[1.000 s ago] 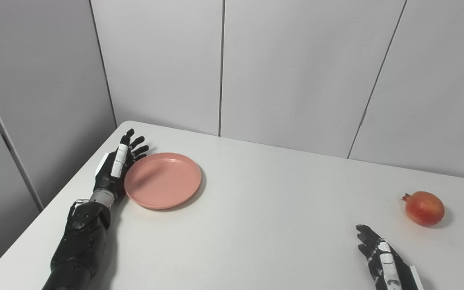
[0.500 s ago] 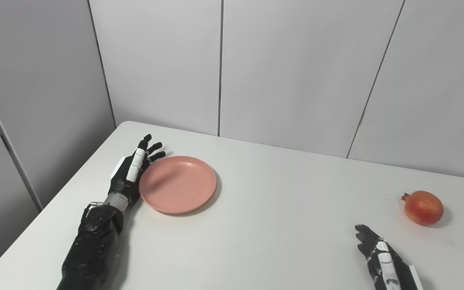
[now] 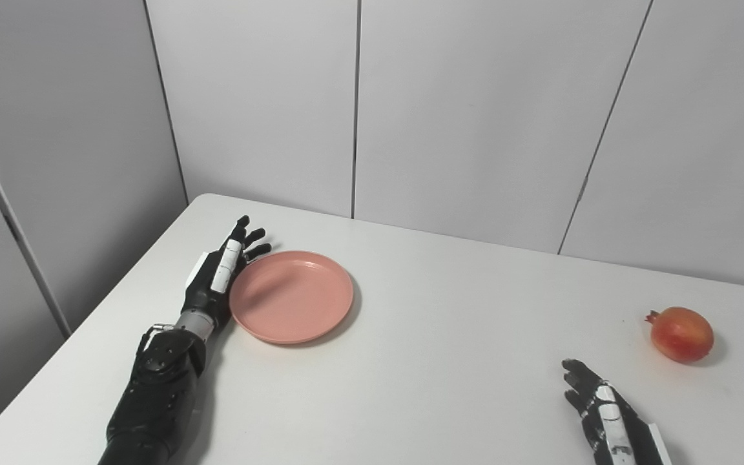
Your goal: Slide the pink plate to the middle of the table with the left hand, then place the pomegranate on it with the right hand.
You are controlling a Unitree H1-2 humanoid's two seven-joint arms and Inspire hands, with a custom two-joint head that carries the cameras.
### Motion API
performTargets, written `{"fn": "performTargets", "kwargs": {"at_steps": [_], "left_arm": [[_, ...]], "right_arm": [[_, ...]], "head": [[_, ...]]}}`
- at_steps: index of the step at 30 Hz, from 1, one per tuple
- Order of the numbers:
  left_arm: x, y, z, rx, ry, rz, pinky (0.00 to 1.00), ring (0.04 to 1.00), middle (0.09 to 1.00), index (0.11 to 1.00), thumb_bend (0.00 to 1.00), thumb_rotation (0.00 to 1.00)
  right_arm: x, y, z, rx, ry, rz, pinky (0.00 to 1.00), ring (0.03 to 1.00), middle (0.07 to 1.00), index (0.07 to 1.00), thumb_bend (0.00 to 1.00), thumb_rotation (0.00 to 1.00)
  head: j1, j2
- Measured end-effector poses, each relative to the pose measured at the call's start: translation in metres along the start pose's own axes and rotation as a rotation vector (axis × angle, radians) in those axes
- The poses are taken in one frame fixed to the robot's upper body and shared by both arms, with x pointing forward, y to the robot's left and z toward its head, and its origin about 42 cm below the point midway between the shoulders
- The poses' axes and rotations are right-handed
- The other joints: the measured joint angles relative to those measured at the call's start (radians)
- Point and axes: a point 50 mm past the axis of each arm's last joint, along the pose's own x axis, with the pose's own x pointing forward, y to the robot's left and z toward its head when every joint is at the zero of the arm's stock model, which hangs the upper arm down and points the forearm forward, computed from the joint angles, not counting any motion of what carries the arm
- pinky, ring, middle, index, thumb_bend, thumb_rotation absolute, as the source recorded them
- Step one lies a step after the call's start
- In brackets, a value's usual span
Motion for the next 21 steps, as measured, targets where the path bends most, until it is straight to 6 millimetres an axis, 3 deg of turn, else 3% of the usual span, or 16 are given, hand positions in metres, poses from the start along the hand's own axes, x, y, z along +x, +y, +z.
{"fn": "performTargets", "kwargs": {"at_steps": [9,21], "left_arm": [[0.006,-0.019,-0.001,0.003,-0.005,-0.026,0.84,0.867,0.938,1.0,0.87,0.9],[0.012,-0.038,-0.003,0.011,0.007,-0.05,0.82,0.863,0.939,1.0,0.94,0.9]], "right_arm": [[0.0,0.003,0.0,0.001,0.0,0.007,0.93,0.903,0.875,0.723,0.82,0.81],[0.0,0.008,0.0,-0.012,0.003,0.005,0.92,0.891,0.876,0.728,0.82,0.83]], "head": [[-0.012,0.003],[-0.023,0.011]]}}
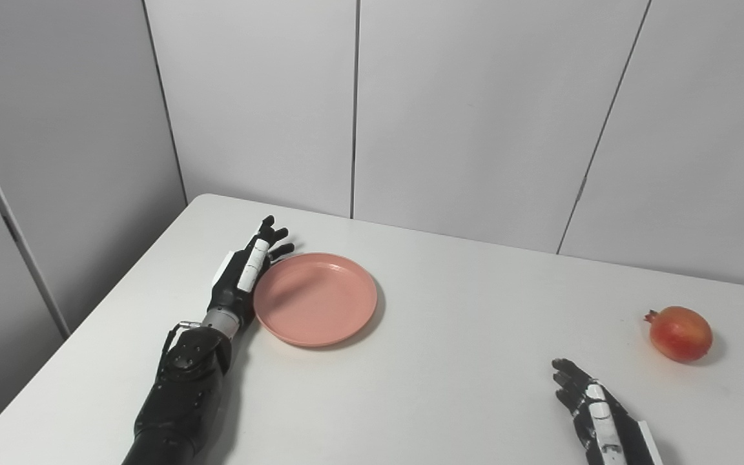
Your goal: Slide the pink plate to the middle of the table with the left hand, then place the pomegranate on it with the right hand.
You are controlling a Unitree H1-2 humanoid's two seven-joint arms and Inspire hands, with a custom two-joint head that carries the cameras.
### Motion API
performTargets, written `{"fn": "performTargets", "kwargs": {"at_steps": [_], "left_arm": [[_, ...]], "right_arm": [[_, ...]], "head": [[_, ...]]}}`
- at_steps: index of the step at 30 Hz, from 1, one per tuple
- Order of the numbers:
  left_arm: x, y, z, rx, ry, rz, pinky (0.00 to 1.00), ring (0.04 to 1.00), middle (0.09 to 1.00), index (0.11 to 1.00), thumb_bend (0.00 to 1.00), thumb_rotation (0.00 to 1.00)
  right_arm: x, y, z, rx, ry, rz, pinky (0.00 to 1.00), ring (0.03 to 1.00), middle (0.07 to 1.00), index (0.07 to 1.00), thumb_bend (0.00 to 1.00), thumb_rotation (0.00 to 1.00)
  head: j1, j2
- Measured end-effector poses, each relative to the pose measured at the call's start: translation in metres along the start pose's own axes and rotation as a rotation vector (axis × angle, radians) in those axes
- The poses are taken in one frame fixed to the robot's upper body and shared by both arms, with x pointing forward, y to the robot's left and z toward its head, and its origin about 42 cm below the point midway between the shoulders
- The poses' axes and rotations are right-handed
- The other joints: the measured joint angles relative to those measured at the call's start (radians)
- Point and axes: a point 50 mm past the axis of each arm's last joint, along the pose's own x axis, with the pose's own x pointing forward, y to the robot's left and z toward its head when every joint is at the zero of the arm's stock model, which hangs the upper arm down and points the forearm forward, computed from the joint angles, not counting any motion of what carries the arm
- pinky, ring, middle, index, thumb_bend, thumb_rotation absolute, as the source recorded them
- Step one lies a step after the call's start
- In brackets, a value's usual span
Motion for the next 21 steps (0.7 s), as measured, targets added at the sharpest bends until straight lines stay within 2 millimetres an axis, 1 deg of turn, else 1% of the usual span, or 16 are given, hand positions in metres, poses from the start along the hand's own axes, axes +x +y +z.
{"fn": "performTargets", "kwargs": {"at_steps": [5,10,11,12,15,17,18,21], "left_arm": [[0.003,-0.009,0.0,-0.011,0.0,-0.012,0.82,0.855,0.929,1.0,0.95,0.88],[0.005,-0.025,-0.001,-0.013,-0.004,-0.046,0.82,0.848,0.922,1.0,0.95,0.88],[0.005,-0.029,-0.001,-0.015,-0.004,-0.052,0.82,0.848,0.919,1.0,0.94,0.88],[0.005,-0.031,-0.001,-0.016,-0.004,-0.054,0.82,0.848,0.919,1.0,0.94,0.88],[0.005,-0.035,-0.001,-0.026,0.005,-0.06,0.83,0.854,0.924,1.0,0.91,0.9],[0.003,-0.037,-0.001,-0.027,0.008,-0.065,0.82,0.857,0.927,1.0,0.9,0.9],[0.002,-0.038,-0.001,-0.026,0.008,-0.068,0.82,0.857,0.928,1.0,0.9,0.91],[0.0,-0.042,-0.001,-0.018,0.009,-0.081,0.83,0.864,0.935,1.0,0.9,0.91]], "right_arm": [[0.0,0.001,0.0,0.007,0.003,-0.012,0.92,0.896,0.878,0.729,0.84,0.81],[0.001,0.005,0.0,0.012,0.004,-0.014,0.92,0.892,0.873,0.731,0.84,0.81],[0.001,0.006,0.0,0.012,0.005,-0.013,0.92,0.89,0.872,0.731,0.84,0.81],[0.001,0.007,0.0,0.013,0.005,-0.013,0.91,0.89,0.872,0.731,0.84,0.81],[0.001,0.01,0.002,0.007,0.012,-0.019,0.9,0.879,0.874,0.726,0.82,0.81],[0.002,0.013,0.003,0.005,0.016,-0.023,0.9,0.876,0.874,0.725,0.81,0.81],[0.002,0.015,0.003,0.003,0.017,-0.023,0.9,0.875,0.875,0.725,0.8,0.81],[0.003,0.02,0.003,0.004,0.018,-0.019,0.9,0.88,0.878,0.721,0.81,0.81]], "head": [[-0.009,0.005],[-0.044,0.02],[-0.069,0.029],[-0.069,0.029],[-0.116,0.049],[-0.117,0.049],[-0.141,0.055],[-0.164,0.063]]}}
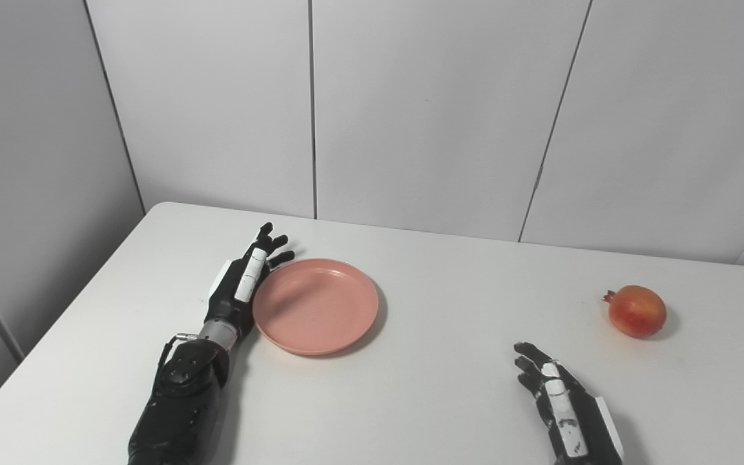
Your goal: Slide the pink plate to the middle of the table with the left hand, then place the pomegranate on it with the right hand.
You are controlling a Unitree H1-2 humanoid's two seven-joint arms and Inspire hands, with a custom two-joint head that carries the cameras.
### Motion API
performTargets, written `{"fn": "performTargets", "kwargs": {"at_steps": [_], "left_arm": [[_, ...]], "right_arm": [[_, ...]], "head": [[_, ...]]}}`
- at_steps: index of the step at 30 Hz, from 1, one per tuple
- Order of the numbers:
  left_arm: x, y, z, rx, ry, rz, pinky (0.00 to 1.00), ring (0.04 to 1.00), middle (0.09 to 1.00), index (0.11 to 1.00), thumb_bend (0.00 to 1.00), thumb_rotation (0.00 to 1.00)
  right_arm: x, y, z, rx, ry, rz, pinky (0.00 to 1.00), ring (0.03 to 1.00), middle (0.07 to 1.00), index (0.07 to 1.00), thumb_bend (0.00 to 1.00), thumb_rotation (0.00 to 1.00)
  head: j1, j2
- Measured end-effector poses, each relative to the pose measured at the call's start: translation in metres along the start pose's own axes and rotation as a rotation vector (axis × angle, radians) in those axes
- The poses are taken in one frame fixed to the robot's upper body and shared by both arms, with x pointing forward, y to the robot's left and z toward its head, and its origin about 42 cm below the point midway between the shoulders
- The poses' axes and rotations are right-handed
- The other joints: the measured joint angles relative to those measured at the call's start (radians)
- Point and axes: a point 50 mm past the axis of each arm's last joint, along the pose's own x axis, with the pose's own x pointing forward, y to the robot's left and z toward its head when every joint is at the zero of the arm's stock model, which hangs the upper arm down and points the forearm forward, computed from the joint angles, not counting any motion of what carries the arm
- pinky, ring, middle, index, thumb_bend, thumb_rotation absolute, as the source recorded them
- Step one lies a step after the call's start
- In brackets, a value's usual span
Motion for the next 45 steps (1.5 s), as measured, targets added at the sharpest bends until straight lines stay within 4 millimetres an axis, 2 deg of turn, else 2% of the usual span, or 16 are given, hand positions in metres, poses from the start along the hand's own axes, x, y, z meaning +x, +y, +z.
{"fn": "performTargets", "kwargs": {"at_steps": [6,7,9,10,13,25,30,45], "left_arm": [[-0.002,-0.005,0.0,0.002,0.011,-0.011,0.82,0.862,0.937,1.0,0.88,0.93],[-0.003,-0.006,0.0,0.004,0.012,-0.012,0.83,0.868,0.94,1.0,0.89,0.93],[-0.003,-0.008,0.0,0.005,0.013,-0.013,0.83,0.874,0.942,1.0,0.89,0.93],[-0.003,-0.009,0.0,0.006,0.013,-0.011,0.83,0.876,0.942,1.0,0.89,0.93],[-0.003,-0.011,-0.001,0.008,0.013,-0.01,0.83,0.871,0.948,1.0,0.87,0.93],[-0.002,-0.019,-0.003,-0.008,0.013,-0.003,0.83,0.866,0.955,1.0,0.89,0.92],[-0.001,-0.022,-0.003,-0.002,0.013,0.003,0.83,0.875,0.957,1.0,0.88,0.91],[0.001,-0.031,-0.001,-0.016,0.015,0.0,0.81,0.856,0.947,1.0,0.82,0.93]], "right_arm": [[0.002,0.007,0.0,-0.002,0.0,0.002,0.9,0.881,0.88,0.724,0.78,0.83],[0.002,0.009,0.0,-0.005,0.0,0.003,0.9,0.88,0.879,0.723,0.8,0.83],[0.003,0.013,0.0,-0.018,0.0,0.011,0.89,0.879,0.877,0.716,0.83,0.84],[0.003,0.015,0.0,-0.026,0.001,0.016,0.89,0.879,0.877,0.714,0.84,0.84],[0.003,0.022,0.0,-0.023,0.001,0.029,0.9,0.88,0.88,0.708,0.82,0.83],[0.005,0.031,-0.002,-0.028,0.005,0.03,0.88,0.877,0.878,0.693,0.78,0.83],[0.006,0.035,-0.002,-0.029,0.007,0.019,0.88,0.872,0.872,0.685,0.79,0.83],[0.009,0.048,-0.003,-0.033,0.008,0.005,0.88,0.885,0.877,0.694,0.76,0.83]], "head": [[-0.063,0.012],[-0.095,0.012],[-0.095,0.012],[-0.121,0.012],[-0.153,0.012],[-0.221,0.006],[-0.238,0.002],[-0.327,-0.011]]}}
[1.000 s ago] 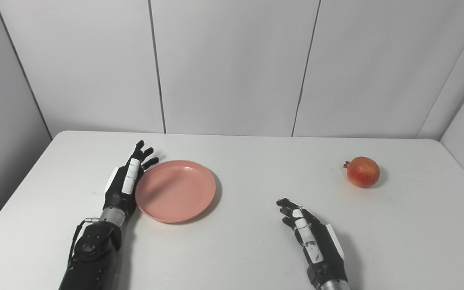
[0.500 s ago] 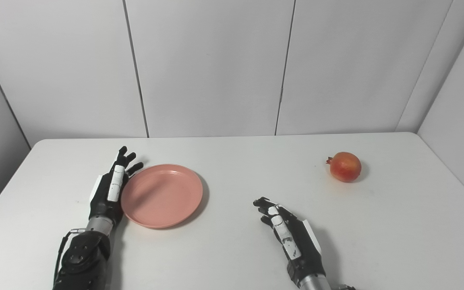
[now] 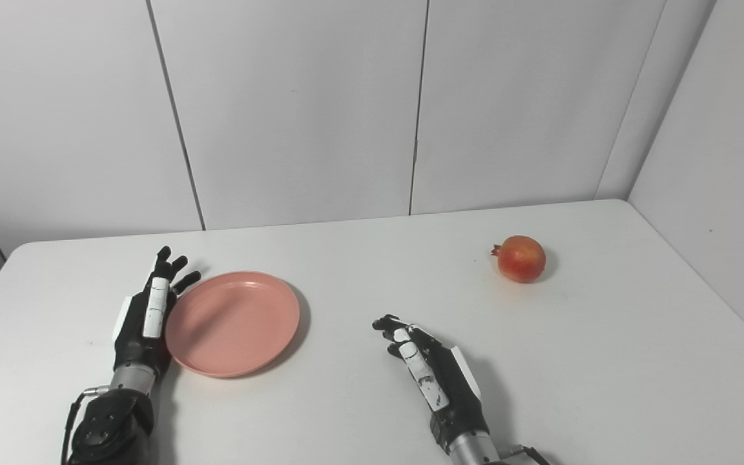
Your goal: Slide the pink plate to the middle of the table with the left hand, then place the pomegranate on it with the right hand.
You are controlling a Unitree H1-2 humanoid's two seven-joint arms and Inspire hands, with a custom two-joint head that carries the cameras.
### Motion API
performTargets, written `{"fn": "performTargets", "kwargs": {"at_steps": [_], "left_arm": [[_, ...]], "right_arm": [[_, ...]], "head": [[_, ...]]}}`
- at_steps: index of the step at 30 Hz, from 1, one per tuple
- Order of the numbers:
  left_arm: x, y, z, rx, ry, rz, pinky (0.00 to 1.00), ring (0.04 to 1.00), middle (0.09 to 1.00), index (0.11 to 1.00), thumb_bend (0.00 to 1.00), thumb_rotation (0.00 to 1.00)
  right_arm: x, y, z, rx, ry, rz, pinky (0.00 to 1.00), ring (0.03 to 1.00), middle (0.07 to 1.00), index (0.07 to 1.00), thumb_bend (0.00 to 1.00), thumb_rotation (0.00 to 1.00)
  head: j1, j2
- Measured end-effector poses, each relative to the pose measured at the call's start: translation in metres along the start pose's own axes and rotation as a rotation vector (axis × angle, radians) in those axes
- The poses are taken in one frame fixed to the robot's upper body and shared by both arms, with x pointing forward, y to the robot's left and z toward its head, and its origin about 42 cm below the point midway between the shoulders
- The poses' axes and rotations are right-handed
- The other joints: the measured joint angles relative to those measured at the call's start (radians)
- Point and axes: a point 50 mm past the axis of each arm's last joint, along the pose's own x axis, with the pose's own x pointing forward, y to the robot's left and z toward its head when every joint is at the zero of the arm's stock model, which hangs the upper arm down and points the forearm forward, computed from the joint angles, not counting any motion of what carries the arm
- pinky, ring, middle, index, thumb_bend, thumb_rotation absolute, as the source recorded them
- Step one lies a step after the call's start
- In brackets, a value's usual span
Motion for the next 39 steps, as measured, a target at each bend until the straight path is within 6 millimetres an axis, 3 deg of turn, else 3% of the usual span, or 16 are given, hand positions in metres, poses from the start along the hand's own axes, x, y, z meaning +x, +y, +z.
{"fn": "performTargets", "kwargs": {"at_steps": [8,14,24,39], "left_arm": [[0.002,-0.018,0.0,-0.023,0.008,-0.028,0.82,0.857,0.95,1.0,0.82,0.93],[0.003,-0.026,-0.001,-0.036,0.008,-0.037,0.83,0.861,0.948,1.0,0.86,0.91],[0.008,-0.066,-0.003,-0.068,0.016,-0.137,0.82,0.861,0.948,1.0,0.85,0.92],[0.009,-0.067,-0.003,-0.071,0.021,-0.14,0.81,0.855,0.945,1.0,0.84,0.91]], "right_arm": [[0.002,0.006,-0.001,0.001,-0.011,-0.012,0.88,0.877,0.871,0.825,0.76,0.82],[0.002,0.011,-0.006,-0.034,-0.042,-0.049,0.99,0.985,0.965,0.956,0.76,0.9],[0.003,0.015,-0.008,-0.03,-0.053,-0.046,1.0,0.994,0.971,0.954,0.77,0.9],[0.003,0.015,-0.008,-0.038,-0.054,-0.048,0.98,0.959,0.939,0.908,0.75,0.86]], "head": [[-0.008,-0.002],[-0.008,-0.005],[-0.014,-0.006],[-0.04,-0.012]]}}
